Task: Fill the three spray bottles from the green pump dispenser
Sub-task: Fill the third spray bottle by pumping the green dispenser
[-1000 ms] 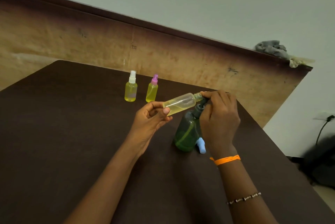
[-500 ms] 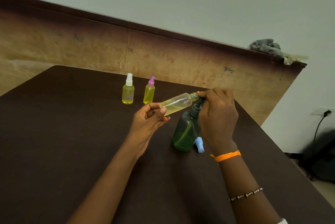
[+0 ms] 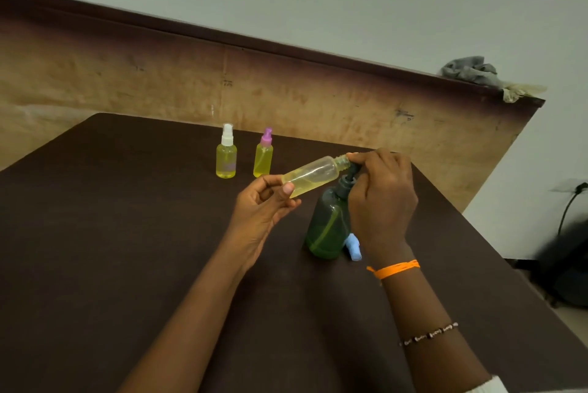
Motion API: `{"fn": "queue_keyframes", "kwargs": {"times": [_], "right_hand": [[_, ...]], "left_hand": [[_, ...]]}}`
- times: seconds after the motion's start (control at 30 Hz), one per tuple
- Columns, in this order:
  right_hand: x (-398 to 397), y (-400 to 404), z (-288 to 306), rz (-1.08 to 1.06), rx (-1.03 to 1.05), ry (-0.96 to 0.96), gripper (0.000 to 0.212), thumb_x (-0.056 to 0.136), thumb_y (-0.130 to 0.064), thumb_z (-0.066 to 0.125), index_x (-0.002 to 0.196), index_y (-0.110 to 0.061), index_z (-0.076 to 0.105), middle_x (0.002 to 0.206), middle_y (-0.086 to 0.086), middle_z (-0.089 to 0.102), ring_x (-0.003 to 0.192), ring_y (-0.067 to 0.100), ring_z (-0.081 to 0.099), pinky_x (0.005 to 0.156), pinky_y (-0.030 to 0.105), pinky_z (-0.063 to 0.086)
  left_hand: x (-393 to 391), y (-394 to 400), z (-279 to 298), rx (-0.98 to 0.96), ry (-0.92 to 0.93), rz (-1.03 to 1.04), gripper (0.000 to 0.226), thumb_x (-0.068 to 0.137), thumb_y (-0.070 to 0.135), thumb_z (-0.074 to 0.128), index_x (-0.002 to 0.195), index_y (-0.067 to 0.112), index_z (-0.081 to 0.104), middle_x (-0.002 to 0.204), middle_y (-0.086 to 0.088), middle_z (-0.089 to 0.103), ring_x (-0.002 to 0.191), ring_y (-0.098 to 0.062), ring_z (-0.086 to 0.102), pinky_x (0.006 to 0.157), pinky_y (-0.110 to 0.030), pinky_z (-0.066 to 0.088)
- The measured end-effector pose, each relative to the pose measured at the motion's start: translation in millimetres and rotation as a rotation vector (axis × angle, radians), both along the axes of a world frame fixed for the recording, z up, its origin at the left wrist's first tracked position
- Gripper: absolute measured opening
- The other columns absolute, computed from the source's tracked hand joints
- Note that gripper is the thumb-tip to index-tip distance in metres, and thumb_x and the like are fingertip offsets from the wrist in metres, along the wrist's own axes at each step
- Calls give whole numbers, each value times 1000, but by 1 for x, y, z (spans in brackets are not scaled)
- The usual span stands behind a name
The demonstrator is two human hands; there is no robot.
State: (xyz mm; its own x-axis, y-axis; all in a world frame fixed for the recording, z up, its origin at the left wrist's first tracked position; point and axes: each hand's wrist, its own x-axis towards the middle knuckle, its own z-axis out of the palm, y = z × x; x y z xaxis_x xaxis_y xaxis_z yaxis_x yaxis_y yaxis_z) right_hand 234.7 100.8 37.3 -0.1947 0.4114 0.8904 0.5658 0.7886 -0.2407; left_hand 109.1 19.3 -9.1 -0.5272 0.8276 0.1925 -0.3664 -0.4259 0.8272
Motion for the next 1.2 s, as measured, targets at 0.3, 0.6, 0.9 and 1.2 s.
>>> {"fn": "queue_keyframes", "kwargs": {"times": [0.3,0.6,0.9,1.2], "right_hand": [[-7,-3,-27,13,-21,76,41,77,2,36,103,-5,66,94,7,62,86,16,45,59,22,40],[1,4,14,9,-10,-86,30,75,-6,40,78,-10,69,76,1,64,88,12,40,49,15,24],[-4,-2,-26,-9,2,-31,45,78,-2,34,110,-4,65,104,7,65,89,17,46,62,23,43],[-1,-2,-9,29,-17,4,37,79,-4,37,99,-8,68,92,3,64,87,14,43,55,21,40]], "left_hand": [[-2,1,1,4,-24,23,26,66,21,64,88,9,58,66,6,67,56,-4,61,84,-31,56],[-2,-1,1,5,-9,6,26,69,19,63,91,7,58,69,5,69,58,-4,62,86,-33,54],[0,0,0,-14,6,19,15,74,14,64,87,9,58,67,6,68,57,-5,63,86,-34,55],[-4,1,1,-9,23,-2,26,69,21,65,91,9,59,67,7,68,58,-5,63,87,-35,54]]}}
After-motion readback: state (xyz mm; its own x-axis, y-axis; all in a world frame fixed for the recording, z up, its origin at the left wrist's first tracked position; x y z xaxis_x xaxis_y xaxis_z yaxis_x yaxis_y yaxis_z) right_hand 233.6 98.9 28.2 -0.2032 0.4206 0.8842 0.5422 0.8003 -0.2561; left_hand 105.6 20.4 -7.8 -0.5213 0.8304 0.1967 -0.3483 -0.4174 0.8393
